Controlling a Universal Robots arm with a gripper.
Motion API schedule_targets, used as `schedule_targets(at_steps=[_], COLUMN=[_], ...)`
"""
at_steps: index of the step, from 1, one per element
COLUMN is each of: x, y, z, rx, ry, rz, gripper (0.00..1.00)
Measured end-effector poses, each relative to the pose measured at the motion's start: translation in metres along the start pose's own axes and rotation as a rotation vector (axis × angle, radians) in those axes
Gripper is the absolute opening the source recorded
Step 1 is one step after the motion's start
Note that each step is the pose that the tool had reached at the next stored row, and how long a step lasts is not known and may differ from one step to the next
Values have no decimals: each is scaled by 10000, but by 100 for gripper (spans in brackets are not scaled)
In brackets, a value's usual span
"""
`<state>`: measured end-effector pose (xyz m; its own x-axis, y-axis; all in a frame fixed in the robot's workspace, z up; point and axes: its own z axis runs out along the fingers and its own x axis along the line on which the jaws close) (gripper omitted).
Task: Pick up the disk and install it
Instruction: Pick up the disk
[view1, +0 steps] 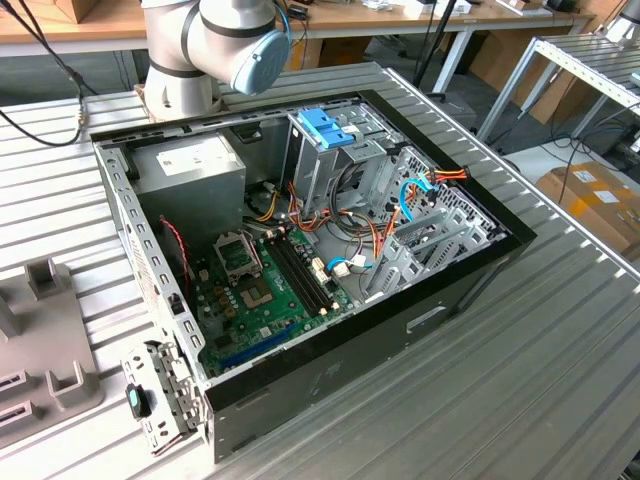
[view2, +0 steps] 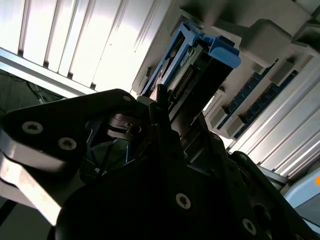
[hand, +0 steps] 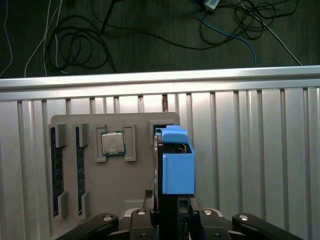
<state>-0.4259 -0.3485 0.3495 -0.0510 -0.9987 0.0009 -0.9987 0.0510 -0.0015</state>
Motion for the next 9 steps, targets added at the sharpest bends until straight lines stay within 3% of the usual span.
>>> schedule_targets(at_steps=[9], x=[0], y=[0], z=[-47], rx=[-2], ry=[2], rz=[0], gripper=[35])
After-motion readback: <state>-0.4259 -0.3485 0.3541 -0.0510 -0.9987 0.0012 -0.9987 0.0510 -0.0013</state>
